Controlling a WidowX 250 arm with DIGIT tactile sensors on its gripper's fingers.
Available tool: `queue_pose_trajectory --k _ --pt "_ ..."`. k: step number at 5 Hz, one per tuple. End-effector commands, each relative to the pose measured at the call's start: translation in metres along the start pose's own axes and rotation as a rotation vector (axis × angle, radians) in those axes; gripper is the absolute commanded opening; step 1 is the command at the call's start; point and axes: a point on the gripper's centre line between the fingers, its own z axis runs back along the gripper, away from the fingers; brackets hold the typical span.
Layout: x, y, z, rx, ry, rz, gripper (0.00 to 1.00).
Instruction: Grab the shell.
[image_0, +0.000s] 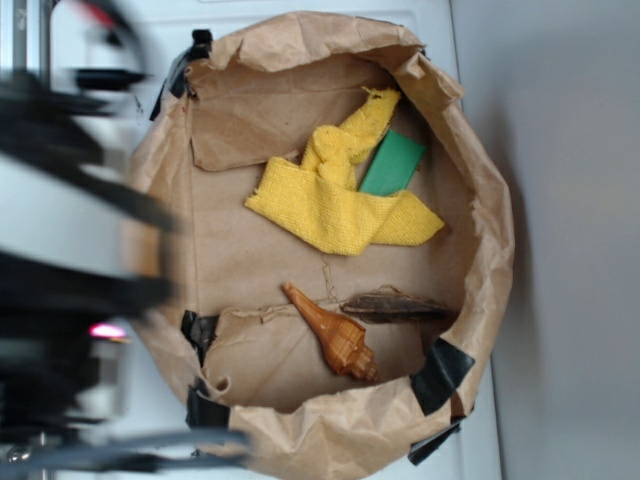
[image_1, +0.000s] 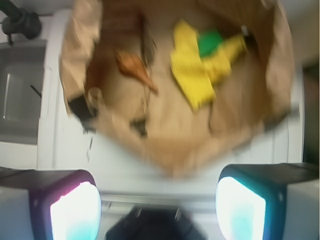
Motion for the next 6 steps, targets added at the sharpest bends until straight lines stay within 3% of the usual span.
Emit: queue_pose_trajectory --k 1,2,3,4,6 --pt "0.061 0.015 -0.035 0.027 -0.039 -0.286 1.00" --pt "0.054 0.033 -0.064 -0.007 -0.076 -0.378 1.00" --pt "0.045 0.031 -0.080 0.002 -0.100 -0.439 1.00" --pt "0.049 0.015 -0.101 0.031 -0.117 -0.541 1.00" --pt "0.077 -0.021 -0.119 -0.024 -0.143 -0.651 1.00"
